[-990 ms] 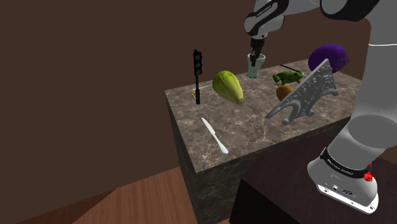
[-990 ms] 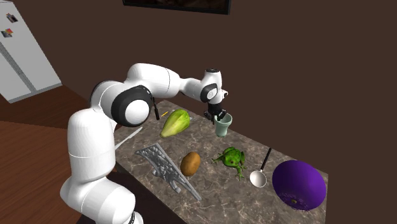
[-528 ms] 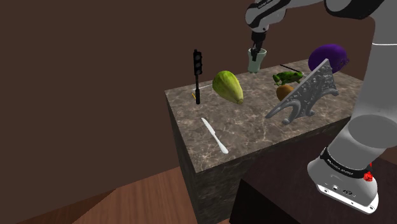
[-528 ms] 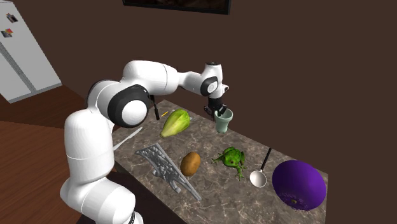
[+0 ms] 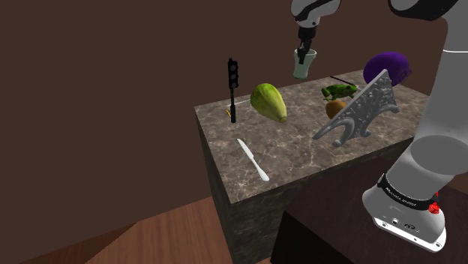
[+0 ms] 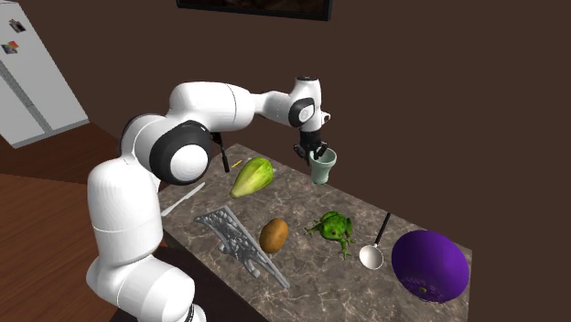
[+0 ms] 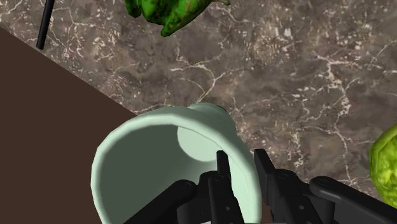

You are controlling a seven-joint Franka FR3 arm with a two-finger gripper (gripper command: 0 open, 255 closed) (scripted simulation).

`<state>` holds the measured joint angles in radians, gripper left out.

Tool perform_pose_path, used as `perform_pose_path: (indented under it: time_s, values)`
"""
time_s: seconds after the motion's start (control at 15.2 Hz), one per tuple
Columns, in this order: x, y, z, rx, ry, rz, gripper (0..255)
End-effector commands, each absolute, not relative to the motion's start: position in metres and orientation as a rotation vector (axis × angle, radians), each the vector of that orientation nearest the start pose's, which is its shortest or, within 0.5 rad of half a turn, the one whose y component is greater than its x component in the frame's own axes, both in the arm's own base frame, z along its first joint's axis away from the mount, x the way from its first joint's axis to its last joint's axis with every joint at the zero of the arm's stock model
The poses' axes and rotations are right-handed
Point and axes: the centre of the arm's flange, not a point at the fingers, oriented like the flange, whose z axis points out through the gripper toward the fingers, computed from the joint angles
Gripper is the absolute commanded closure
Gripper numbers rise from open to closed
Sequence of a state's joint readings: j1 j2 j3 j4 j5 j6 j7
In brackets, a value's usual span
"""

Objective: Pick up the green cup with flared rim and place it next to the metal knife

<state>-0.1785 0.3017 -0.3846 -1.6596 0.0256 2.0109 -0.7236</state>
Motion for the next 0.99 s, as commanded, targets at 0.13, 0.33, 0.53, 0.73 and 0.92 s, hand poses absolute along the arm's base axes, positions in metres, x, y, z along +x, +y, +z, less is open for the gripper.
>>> perform_pose_path:
  time_s: [0.13, 0.33, 0.53, 0.73, 0.92]
  values:
    - [0.563, -0.325, 0.473, -3.243, -0.277, -0.008, 255]
    - [0.563, -0.325, 0.489, -3.243, -0.277, -0.008, 255]
    - [0.563, -0.325, 0.505, -3.243, -0.277, -0.008, 255]
    - [0.563, -0.325, 0.521, -3.243, -0.277, -0.008, 255]
    - [0.563, -0.325, 0.536, -3.243, -0.277, -0.008, 255]
